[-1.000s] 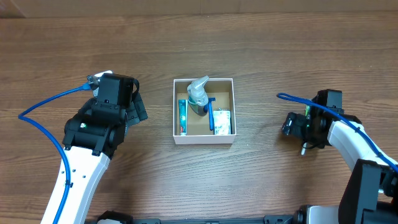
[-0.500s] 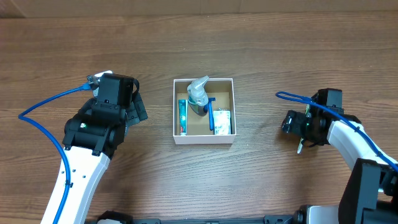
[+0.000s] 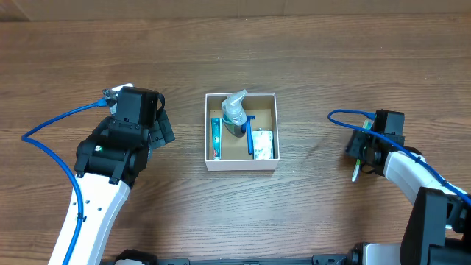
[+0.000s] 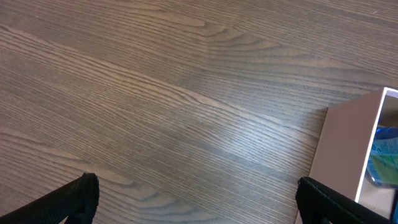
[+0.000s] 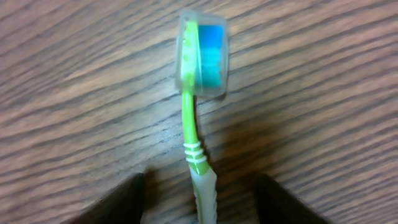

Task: Pack container
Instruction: 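Lower the right gripper and grasp the green toothbrush, then carry the toothbrush into the box and release it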

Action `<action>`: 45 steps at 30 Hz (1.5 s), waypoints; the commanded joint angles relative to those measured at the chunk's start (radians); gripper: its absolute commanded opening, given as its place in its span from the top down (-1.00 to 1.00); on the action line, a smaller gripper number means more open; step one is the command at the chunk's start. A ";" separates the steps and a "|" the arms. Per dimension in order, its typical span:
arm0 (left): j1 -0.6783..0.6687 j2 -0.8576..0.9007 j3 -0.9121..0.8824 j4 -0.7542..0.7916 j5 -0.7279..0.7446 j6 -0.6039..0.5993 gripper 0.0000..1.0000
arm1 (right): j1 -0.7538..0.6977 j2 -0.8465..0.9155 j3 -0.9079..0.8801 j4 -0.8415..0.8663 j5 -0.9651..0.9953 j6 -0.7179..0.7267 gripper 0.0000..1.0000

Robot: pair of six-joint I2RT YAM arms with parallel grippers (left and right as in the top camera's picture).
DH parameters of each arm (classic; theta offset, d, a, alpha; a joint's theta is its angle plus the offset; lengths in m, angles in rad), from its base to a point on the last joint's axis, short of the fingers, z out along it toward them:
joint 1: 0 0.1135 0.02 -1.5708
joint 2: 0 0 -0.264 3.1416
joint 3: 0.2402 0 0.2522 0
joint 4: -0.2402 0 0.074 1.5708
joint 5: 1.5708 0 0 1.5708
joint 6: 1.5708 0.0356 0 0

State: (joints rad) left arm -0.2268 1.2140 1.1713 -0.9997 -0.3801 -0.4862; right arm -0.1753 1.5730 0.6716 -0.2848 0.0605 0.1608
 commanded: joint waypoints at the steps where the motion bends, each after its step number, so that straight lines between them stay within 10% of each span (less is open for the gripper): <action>1: 0.004 0.003 0.015 0.002 -0.019 0.019 -1.00 | 0.001 0.008 -0.026 -0.013 -0.005 0.014 0.15; 25: 0.004 0.003 0.015 0.002 -0.019 0.019 -1.00 | 0.001 0.008 -0.023 -0.065 -0.009 0.014 0.92; 33: 0.004 0.003 0.015 0.002 -0.019 0.018 -1.00 | 0.006 -0.052 0.161 -0.251 -0.237 0.072 0.87; 45: 0.004 0.003 0.015 0.002 -0.019 0.019 -1.00 | 0.435 -0.304 0.296 -0.369 -0.222 0.106 0.85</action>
State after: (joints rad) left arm -0.2268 1.2140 1.1713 -0.9997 -0.3801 -0.4866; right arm 0.1284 1.3117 0.9443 -0.6556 -0.2264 0.2443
